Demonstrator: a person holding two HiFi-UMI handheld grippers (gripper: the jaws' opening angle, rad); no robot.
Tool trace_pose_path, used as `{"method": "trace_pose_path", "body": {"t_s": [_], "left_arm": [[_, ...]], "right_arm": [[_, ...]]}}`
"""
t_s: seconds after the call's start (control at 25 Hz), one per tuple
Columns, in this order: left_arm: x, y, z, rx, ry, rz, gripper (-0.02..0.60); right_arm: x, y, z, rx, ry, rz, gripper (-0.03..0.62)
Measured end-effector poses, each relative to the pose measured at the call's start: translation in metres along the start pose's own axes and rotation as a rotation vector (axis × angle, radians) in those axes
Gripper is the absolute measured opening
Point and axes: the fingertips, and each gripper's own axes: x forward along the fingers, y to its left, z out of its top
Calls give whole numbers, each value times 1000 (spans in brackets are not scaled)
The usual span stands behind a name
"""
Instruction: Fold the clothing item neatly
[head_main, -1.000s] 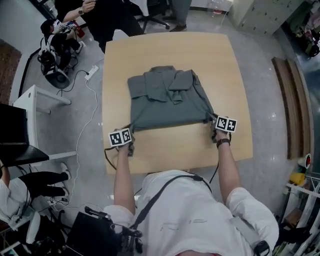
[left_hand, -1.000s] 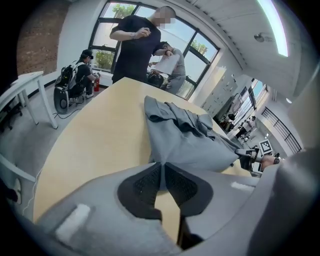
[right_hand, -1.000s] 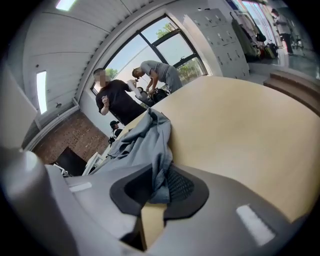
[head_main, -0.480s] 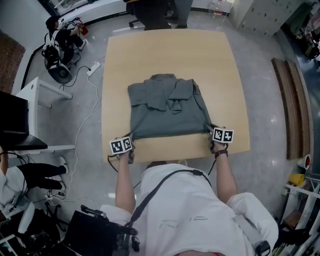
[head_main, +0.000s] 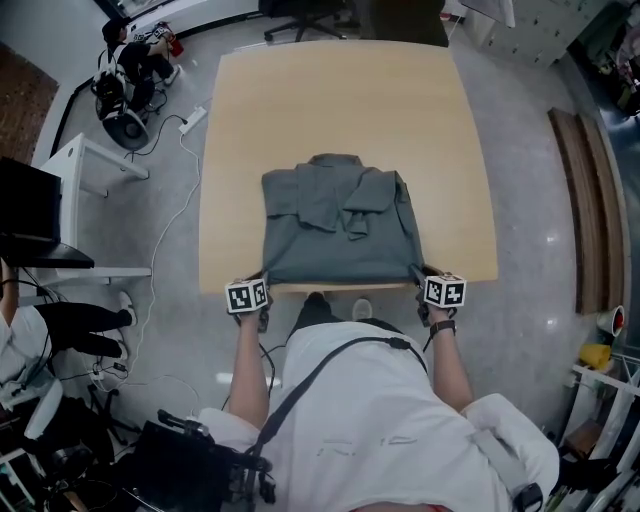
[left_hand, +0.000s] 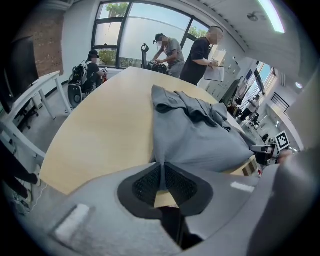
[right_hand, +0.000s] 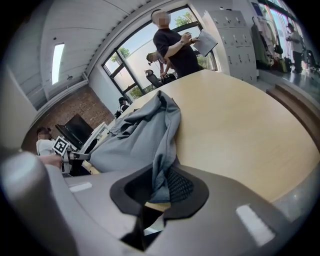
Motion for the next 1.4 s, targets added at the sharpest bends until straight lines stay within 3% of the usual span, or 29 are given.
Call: {"method": "trace_pose_path", "body": {"t_s": [0.2,0.44,0.56,0.64,0.72,0.84,0.96,1.12,1.24,1.4], "left_arm": [[-10,-7,-23,-8,-39,68,72],[-54,6,-20,-26,-162,154,89],[-79,18,-17,-39,-231,163,79],[-98,17,-19,-50,-277,155,40],[-111,5,-17,-48,-325,114,2],[-129,-41,10,13,-406,-36,0],[-165,-88,41,104,-502,-173,0],[-225,-123,72,209,-626,-245,0],[-259,-155,90,286,-710,-289,0],[-293,-175,136,343,-815,-313,0]], "right_arm": [[-14,-8,-13,-10,-55,13,60],[-28,-16,-3,0,-168,-11,121],[-42,-18,4,16,-242,-66,78],[-59,-8,0,20,-285,-79,50],[-73,16,-2,31,-324,-41,5],[-86,74,5,34,-368,90,0],[-96,158,11,-91,-405,181,6],[-102,265,27,-220,-465,281,6],[-122,310,50,-304,-528,283,6],[-155,351,115,-372,-683,231,6]]}}
